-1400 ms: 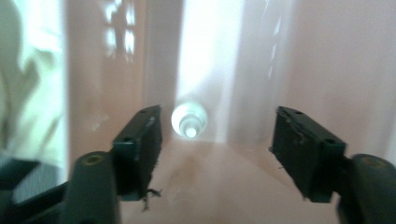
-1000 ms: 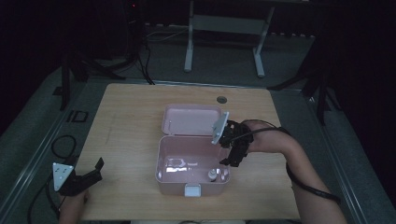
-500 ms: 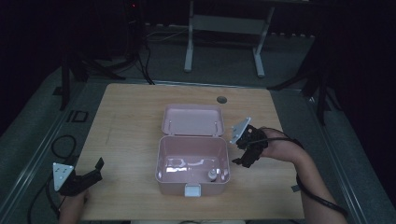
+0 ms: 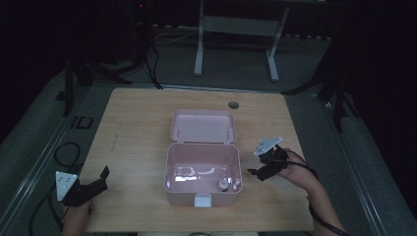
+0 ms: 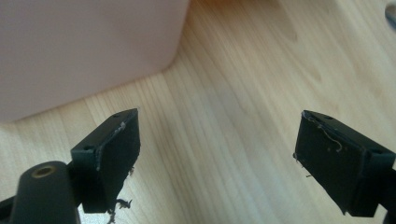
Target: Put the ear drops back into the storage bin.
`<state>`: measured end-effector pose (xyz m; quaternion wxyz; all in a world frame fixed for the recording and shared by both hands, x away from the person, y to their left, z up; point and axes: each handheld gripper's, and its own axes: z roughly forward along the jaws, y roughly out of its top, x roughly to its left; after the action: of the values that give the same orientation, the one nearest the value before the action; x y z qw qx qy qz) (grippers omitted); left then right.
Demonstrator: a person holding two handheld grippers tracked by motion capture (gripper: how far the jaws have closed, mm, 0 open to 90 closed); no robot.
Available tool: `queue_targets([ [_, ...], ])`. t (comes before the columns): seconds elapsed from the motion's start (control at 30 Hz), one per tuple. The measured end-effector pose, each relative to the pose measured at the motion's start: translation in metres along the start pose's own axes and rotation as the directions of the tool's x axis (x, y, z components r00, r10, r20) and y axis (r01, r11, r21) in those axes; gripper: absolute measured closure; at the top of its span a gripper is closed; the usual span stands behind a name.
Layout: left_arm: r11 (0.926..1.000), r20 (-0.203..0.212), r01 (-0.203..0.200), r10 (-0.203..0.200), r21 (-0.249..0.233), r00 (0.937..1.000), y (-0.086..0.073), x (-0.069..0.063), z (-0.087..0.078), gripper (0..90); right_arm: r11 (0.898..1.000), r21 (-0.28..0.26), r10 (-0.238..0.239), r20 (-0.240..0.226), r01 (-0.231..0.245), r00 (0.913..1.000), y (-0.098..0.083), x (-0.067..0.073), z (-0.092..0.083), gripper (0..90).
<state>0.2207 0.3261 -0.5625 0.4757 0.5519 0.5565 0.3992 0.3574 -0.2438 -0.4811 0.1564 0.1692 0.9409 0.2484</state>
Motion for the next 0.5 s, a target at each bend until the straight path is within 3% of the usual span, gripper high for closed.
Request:
queue_targets([
  [0.2, 1.0000, -0.002, -0.001, 0.001, 0.002, 1.0000, 0.000, 0.000, 0.000, 0.5, 0.997, -0.021, 0.072, 0.031, -0.072, 0.9969, -0.025, 0.005, 0.010, 13.6],
  [0.33, 1.0000, -0.002, 0.001, -0.001, 0.002, 1.0000, 0.000, 0.000, 0.000, 0.5, 0.991, -0.045, 0.128, 0.040, -0.126, 0.9909, -0.037, 0.006, 0.013, 13.6],
  [0.5, 1.0000, -0.003, 0.000, 0.000, 0.002, 1.0000, 0.000, 0.000, 0.000, 0.4, 0.982, -0.073, 0.180, 0.094, -0.173, 0.9792, -0.048, 0.008, 0.017, 13.6],
])
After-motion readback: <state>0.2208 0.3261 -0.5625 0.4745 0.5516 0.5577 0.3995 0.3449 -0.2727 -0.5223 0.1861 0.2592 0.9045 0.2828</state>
